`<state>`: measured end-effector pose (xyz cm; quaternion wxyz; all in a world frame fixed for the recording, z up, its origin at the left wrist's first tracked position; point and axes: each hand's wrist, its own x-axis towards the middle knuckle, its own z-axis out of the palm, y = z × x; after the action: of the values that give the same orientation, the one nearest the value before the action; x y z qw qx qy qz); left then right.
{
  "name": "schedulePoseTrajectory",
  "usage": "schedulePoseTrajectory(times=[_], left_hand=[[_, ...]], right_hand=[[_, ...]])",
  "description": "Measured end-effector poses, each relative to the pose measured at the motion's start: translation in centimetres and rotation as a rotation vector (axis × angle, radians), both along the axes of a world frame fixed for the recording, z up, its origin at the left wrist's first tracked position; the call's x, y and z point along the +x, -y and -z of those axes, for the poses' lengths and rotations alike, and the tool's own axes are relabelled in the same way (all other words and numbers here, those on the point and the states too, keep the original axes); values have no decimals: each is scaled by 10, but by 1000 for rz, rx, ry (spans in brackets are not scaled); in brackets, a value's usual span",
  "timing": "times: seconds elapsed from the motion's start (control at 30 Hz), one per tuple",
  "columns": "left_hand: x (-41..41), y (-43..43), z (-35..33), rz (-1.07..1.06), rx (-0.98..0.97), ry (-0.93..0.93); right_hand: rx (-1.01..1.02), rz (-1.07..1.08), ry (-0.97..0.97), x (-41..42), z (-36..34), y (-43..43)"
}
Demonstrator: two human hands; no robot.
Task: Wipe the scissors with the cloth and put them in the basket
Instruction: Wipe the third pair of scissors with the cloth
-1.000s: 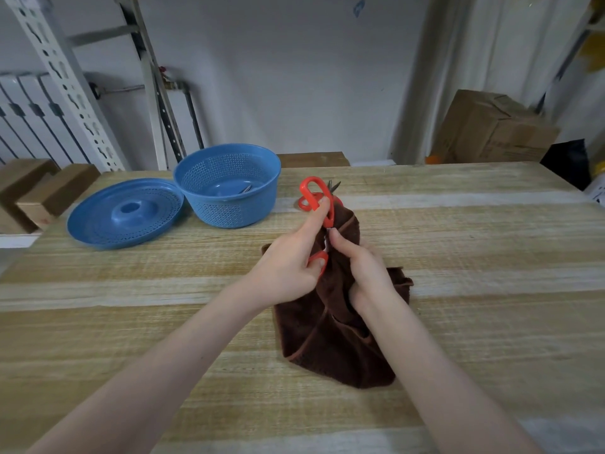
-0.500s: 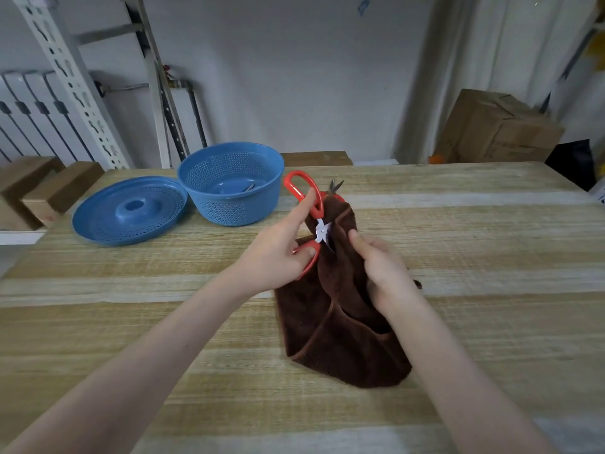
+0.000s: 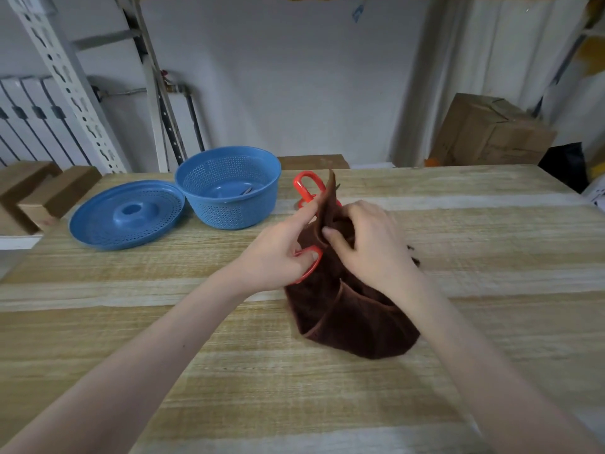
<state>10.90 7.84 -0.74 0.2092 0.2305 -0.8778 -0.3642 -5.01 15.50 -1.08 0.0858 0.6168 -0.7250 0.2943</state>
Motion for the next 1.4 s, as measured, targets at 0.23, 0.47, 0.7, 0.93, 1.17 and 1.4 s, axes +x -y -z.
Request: schedulePoseTrajectory(times=[0.23, 0.47, 0.7, 0.93, 1.17, 1.4], left_hand=[[2, -3, -3, 5, 55, -17], [-5, -3, -8, -34, 52, 17], [-4, 0, -10, -48, -18, 76], [-2, 3, -5, -18, -23, 73], [-3, 0, -10, -14, -90, 119], [-1, 1, -6, 31, 96, 27]], right_hand=[[71, -200, 122, -13, -8, 3], [55, -8, 130, -8, 6, 12], [69, -161, 435, -10, 4, 16], [57, -254, 472, -16, 1, 15], [143, -347, 668, -20, -3, 14], [181, -344, 718, -25, -1, 13]])
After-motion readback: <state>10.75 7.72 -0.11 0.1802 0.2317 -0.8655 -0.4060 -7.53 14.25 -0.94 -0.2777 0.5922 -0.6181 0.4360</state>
